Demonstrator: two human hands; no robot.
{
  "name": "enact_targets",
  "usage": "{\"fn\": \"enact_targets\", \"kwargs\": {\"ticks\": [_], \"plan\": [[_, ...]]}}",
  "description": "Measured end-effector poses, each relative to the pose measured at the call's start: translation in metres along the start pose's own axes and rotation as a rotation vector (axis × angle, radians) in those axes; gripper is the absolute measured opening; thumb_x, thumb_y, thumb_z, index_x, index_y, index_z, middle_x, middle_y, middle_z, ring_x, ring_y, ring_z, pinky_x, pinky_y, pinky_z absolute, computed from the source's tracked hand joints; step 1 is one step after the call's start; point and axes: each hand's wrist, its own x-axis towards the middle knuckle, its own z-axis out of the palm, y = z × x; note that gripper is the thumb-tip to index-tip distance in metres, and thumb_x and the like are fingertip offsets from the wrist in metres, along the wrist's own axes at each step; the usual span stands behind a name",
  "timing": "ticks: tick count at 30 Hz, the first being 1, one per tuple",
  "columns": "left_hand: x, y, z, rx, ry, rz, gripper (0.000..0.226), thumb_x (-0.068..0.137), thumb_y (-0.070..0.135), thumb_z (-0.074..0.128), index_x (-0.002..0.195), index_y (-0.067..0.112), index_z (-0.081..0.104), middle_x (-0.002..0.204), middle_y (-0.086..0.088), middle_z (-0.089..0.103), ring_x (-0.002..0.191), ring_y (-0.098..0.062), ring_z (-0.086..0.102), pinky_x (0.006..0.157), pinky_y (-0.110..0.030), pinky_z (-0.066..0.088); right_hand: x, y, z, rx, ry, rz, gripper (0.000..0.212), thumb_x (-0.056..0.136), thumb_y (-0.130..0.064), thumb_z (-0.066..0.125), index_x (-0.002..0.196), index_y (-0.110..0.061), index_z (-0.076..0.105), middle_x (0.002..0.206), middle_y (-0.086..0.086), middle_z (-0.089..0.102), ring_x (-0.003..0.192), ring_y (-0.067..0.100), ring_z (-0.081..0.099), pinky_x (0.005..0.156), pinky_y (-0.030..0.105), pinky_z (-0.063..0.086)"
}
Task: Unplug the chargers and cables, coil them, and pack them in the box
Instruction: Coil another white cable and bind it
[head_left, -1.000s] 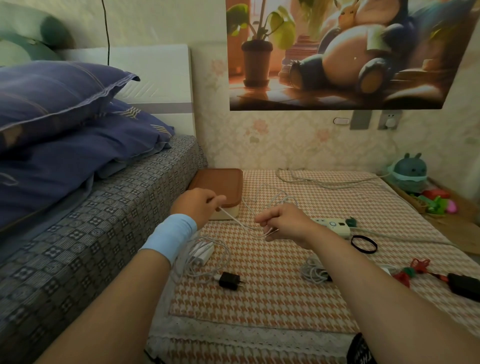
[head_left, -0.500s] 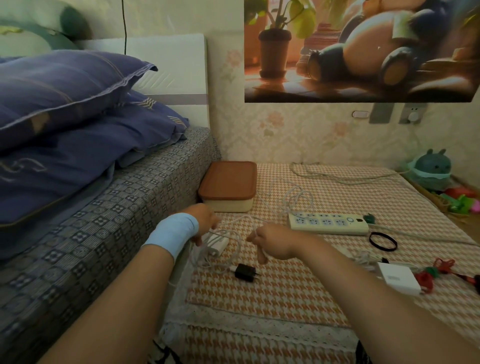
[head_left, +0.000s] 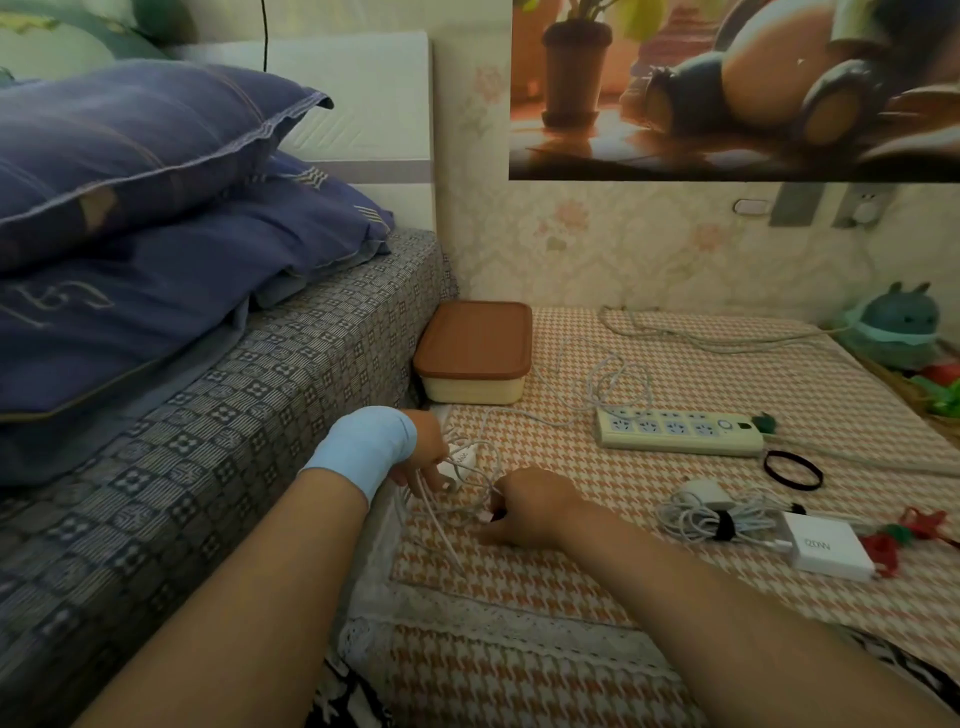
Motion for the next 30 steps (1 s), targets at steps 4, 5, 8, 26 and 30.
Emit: {"fn": "enact_targets", "kwargs": {"ticks": [4,5,8,26,30], "plan": [[-0.007,0.008,-0.009,-0.127,-0.055,0.064,0.026,0.102,0.015,0.043,0.115,0.003,0.061,0.082,-0.006,0.076,0.076,-0.025,0.073,0.073,-0.034,0.059,-0.011,0.006,-0.022,0.012,-0.004,0.016,0.032,0.095,-0.04,0.055,0.082,-0.012,0.061,0.079,0.007,0.06,0.068,0.022,0.054,0.059,0.031,0.041],[-0.009,0.012,-0.012,-0.162,0.021,0.09,0.025,0.102,0.018,0.044,0.106,0.003,0.064,0.07,-0.004,0.072,0.063,-0.021,0.069,0.063,-0.028,0.056,-0.015,0.012,-0.03,0.064,0.008,0.03,0.033,0.096,-0.039,0.052,0.081,-0.011,0.061,0.078,0.01,0.063,0.066,0.023,0.055,0.061,0.033,0.044],[-0.016,0.024,-0.017,-0.409,0.233,0.229,0.027,0.099,0.019,0.05,0.079,0.008,0.065,0.058,-0.007,0.06,0.05,-0.019,0.061,0.045,-0.021,0.047,-0.029,0.033,-0.055,0.351,0.009,0.054,0.042,0.099,-0.034,0.048,0.089,0.001,0.069,0.081,0.02,0.072,0.064,0.026,0.058,0.068,0.041,0.052],[0.008,0.109,-0.007,-0.772,0.283,0.425,0.078,0.092,0.073,0.014,0.081,0.03,0.078,0.144,-0.002,0.051,0.131,-0.022,0.045,0.112,-0.042,0.025,-0.105,0.117,-0.109,1.029,0.268,0.155,0.046,0.109,-0.044,0.034,0.102,-0.008,0.061,0.058,0.004,0.049,0.044,0.018,0.043,0.044,0.025,0.036],[0.021,0.114,-0.011,-0.815,0.317,0.269,0.081,0.09,0.075,0.008,0.111,0.029,0.071,0.144,-0.002,0.049,0.131,-0.026,0.044,0.114,-0.044,0.025,-0.112,0.131,-0.115,1.088,0.371,0.138,0.049,0.111,-0.04,0.029,0.109,-0.009,0.066,0.058,0.004,0.048,0.046,0.02,0.043,0.047,0.028,0.035]]}}
